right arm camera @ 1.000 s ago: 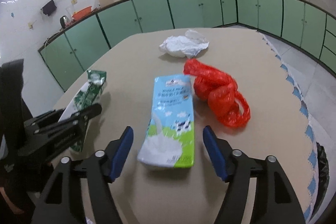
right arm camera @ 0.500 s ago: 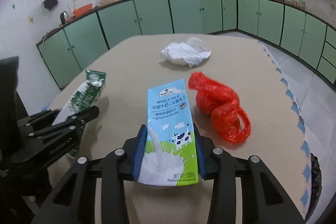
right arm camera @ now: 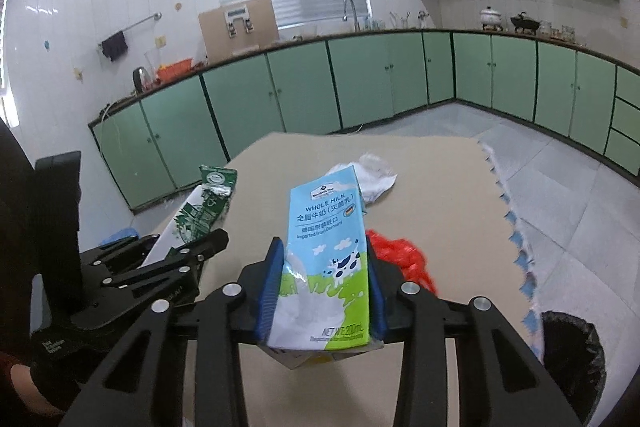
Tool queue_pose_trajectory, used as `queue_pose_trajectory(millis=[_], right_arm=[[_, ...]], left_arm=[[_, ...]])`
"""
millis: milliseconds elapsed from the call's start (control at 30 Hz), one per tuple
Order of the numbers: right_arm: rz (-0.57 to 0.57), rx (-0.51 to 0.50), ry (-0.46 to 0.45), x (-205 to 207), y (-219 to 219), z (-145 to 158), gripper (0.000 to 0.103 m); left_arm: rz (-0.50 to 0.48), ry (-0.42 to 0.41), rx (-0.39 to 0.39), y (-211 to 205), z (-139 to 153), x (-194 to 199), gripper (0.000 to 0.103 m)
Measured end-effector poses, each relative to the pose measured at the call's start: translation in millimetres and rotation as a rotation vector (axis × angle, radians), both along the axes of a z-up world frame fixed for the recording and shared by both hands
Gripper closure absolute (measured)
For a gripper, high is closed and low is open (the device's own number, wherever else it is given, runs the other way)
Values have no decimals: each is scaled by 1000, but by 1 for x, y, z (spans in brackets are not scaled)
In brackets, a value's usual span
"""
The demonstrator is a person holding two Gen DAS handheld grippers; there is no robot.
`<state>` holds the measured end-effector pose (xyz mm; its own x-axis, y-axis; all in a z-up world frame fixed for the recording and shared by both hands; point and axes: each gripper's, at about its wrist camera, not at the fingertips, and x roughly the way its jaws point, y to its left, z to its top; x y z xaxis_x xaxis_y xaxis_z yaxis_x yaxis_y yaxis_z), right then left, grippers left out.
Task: Collect trash
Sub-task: 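Lift and carry both cartons over the black bin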
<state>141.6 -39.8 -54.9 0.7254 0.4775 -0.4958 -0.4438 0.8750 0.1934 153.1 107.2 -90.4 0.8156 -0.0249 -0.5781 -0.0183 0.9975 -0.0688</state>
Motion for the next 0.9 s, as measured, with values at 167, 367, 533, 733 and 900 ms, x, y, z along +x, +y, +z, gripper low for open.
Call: queue_pose_trajectory(millis=[167,367,533,733,900], right_arm=[[-57,8,-29,-7,-30,11,66],[-185,11,-41,-14,-85,17,67],[-316,6,-40,-27,-139,16,67],[-442,-6,-33,-43,-190,12,67],[-529,-6,-10,-50,-225,2,67]], left_arm=[[-82,-26,-6,-36,10,5,75],[-202,-40,-18,-90,15,15,75],[-305,-51,-24,-139,15,19,75],[-428,-60,-36,-206,7,20,75],[-517,-57,-39,-252,1,21,75]])
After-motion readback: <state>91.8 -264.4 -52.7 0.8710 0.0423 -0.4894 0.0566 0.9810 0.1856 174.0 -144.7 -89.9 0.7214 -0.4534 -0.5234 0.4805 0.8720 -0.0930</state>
